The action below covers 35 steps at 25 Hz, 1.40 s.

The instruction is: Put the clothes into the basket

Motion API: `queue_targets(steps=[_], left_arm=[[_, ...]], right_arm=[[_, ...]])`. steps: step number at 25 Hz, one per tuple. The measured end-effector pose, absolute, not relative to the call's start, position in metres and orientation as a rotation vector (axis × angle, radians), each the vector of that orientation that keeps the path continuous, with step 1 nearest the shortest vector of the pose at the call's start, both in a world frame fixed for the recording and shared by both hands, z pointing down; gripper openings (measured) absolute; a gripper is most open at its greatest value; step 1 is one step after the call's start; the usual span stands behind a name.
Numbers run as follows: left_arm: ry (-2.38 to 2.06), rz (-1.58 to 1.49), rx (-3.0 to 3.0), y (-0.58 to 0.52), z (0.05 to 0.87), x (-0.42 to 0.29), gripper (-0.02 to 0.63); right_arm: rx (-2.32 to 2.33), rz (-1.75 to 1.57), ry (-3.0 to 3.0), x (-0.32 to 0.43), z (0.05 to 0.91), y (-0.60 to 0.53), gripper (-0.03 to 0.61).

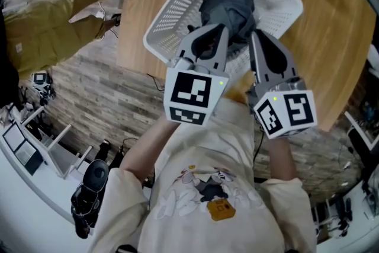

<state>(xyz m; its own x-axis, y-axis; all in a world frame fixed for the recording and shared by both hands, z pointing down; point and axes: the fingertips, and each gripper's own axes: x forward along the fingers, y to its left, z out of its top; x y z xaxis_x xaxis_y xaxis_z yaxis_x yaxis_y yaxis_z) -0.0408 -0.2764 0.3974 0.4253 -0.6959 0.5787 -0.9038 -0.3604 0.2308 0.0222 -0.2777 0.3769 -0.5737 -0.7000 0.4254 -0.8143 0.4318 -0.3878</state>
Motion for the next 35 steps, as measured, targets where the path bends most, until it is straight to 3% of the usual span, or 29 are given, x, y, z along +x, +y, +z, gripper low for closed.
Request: queue_targets(steps=[35], left_arm=[[-1.364, 0.328, 2.247, -0.178, 0.315, -0.065, 0.0]], right_arm=[[1.435, 0.594, -2.524, -0.003, 0.307, -0.183, 0.025]])
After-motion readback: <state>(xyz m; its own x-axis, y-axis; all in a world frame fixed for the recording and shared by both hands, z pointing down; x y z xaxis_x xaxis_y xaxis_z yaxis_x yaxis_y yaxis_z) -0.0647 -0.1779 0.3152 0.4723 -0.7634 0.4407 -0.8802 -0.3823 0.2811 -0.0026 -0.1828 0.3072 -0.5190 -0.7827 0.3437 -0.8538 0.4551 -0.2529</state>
